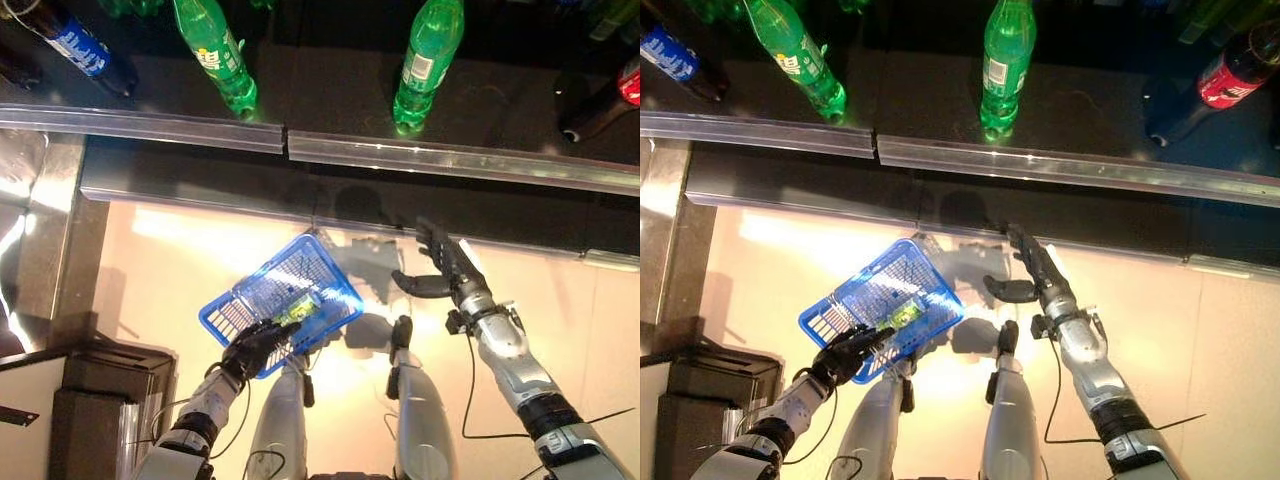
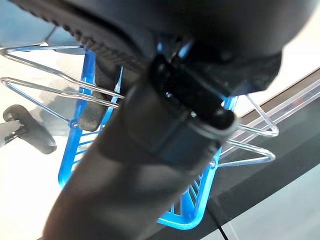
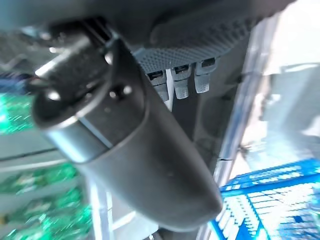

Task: Pick up the drink and place into the basket.

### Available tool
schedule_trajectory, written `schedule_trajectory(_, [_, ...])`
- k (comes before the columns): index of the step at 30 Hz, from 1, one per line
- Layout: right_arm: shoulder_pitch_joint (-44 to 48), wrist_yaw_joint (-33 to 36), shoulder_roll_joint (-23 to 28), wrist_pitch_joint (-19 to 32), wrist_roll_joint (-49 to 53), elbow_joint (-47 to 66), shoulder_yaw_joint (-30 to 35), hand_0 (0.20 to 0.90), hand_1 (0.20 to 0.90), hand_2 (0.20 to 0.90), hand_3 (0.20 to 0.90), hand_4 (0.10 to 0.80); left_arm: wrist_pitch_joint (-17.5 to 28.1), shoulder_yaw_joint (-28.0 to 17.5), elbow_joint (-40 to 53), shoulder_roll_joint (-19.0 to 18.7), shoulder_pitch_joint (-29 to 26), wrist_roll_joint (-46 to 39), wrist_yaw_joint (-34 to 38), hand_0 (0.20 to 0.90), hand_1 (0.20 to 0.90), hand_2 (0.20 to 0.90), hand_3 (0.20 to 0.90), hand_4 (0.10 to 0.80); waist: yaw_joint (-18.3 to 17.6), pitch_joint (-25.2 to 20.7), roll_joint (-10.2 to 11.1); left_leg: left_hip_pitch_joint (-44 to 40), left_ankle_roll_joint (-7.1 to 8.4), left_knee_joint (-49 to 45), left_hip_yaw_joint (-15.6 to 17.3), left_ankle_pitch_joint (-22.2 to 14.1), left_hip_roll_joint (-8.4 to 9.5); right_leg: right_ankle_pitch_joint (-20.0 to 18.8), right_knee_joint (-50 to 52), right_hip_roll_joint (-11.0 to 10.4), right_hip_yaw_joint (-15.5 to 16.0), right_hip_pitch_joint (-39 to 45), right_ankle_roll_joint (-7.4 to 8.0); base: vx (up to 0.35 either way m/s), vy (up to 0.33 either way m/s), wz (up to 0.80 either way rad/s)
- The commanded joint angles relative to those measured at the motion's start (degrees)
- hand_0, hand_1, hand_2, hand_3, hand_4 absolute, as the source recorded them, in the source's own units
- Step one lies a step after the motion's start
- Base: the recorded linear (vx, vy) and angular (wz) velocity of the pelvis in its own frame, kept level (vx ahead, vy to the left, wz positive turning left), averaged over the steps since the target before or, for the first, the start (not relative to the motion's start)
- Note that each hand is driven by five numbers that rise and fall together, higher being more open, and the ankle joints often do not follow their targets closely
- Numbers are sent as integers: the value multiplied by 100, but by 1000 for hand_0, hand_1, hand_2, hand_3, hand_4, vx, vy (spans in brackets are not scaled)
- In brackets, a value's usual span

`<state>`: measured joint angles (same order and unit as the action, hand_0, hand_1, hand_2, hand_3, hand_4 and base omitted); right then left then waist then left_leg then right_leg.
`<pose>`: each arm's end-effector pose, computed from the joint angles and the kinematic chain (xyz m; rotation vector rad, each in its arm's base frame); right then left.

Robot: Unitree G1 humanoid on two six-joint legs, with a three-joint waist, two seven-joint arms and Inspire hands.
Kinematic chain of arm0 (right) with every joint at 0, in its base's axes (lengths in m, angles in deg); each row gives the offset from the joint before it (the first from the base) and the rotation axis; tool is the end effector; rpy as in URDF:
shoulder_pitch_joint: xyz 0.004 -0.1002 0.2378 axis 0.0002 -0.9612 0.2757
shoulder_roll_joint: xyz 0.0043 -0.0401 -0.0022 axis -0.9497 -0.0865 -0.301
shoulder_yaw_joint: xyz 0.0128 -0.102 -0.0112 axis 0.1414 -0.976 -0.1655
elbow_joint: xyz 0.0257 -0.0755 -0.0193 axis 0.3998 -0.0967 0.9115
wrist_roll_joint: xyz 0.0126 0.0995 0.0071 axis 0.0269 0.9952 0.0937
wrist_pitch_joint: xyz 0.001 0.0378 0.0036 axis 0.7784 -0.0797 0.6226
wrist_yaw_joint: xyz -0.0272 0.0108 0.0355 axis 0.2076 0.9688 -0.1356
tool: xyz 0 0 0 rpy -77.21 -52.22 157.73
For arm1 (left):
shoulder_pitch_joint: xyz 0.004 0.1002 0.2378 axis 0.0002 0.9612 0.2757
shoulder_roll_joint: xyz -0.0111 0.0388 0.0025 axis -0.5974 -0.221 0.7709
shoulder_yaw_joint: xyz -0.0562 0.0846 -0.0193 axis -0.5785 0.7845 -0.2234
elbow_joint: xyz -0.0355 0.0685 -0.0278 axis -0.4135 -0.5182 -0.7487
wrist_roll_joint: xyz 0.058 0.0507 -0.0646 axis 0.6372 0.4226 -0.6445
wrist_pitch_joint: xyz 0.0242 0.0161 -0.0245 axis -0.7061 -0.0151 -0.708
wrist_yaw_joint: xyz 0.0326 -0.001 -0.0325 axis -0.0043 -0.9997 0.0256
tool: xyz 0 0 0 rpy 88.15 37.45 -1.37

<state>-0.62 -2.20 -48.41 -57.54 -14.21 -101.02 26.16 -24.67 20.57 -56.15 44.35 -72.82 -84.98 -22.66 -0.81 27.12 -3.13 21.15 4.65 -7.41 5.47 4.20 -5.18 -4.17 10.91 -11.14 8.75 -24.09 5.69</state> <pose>0.2568 -0.2198 0.0684 -0.3515 -0.1347 0.1693 0.2131 0.2159 -0.0545 -0.5709 0.5927 0.0738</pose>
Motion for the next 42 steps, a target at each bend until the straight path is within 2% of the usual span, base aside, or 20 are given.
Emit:
schedule_trajectory(1, [50, -3, 285, 573, -29, 941, 119, 900, 900, 900, 900, 800, 279, -38, -31, -340, 779, -283, -248, 300, 300, 300, 200, 100, -103, -332, 130, 236, -173, -668, -141, -464, 281, 467, 496, 64, -114, -85, 101, 15, 39, -2])
schedule_trajectory(6, [138, 102, 420, 691, -76, 1693, 240, 900, 900, 900, 900, 800, 298, -158, -135, -240, 804, -487, -319, 300, 300, 300, 200, 100, -119, -299, 132, 206, -159, -609, -129, -432, 276, 490, 473, 63, -130, -45, 87, 6, 13, 0])
schedule_trajectory(17, [364, 681, 532, 1118, -177, 2498, 623, 900, 900, 900, 900, 800, 211, -319, -157, -104, 857, -762, -351, 300, 300, 300, 200, 100, -65, -220, 141, 75, -151, -528, -116, -443, 273, 537, 408, 34, -48, 136, 76, 0, 0, 0])
schedule_trajectory(30, [682, 980, 503, 1522, 576, 2251, 1139, 900, 900, 900, 900, 800, 94, -323, -52, -40, 942, -747, -269, 300, 300, 300, 200, 100, 74, -191, 121, -70, -168, -511, -171, -463, 304, 508, 324, -20, 108, 367, 83, 22, 3, 1])
schedule_trajectory(42, [1185, 1252, 606, 1425, 761, 1948, 1214, 900, 900, 900, 900, 800, -16, -272, 122, -80, 935, -628, -163, 300, 300, 300, 200, 100, 231, -144, 140, -93, -214, -502, -215, -455, 320, 463, 264, -22, 210, 446, 106, 20, -10, 5])
